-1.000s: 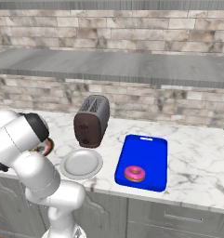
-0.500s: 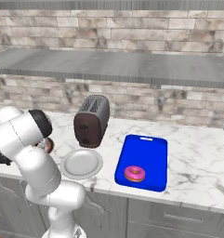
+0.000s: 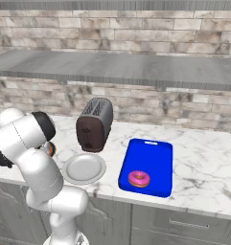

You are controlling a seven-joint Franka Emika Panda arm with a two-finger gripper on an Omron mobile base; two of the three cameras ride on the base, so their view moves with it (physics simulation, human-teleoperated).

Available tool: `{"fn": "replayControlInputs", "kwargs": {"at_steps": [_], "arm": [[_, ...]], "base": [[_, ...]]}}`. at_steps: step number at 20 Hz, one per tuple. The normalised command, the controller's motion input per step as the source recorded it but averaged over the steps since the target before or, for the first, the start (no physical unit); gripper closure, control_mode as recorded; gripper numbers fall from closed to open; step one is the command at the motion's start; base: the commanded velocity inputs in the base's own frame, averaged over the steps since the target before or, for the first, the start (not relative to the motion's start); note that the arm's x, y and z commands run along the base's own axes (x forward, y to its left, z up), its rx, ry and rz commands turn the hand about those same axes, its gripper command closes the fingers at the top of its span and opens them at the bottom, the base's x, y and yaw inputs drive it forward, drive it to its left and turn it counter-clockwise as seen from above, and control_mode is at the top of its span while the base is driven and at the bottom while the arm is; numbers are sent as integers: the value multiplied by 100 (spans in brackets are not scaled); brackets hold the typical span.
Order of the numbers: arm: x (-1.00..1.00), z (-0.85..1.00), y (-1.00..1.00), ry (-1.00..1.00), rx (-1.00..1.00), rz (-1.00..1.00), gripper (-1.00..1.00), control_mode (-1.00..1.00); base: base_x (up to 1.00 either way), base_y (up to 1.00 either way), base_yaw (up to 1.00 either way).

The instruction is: Move the dessert items from the plates to the tray.

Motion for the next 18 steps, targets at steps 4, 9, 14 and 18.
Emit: {"fn": "replayControlInputs", "kwargs": {"at_steps": [4, 9, 14, 18], "arm": [[0, 1, 0, 0, 0, 0, 100, -100], [2, 39, 0, 2, 0, 0, 100, -100], [-4, 54, -27, 0, 0, 0, 100, -100], [-34, 38, -82, 1, 0, 0, 100, -100]], "base": [[0, 0, 0], [0, 0, 0], [0, 0, 0], [0, 0, 0]]}}
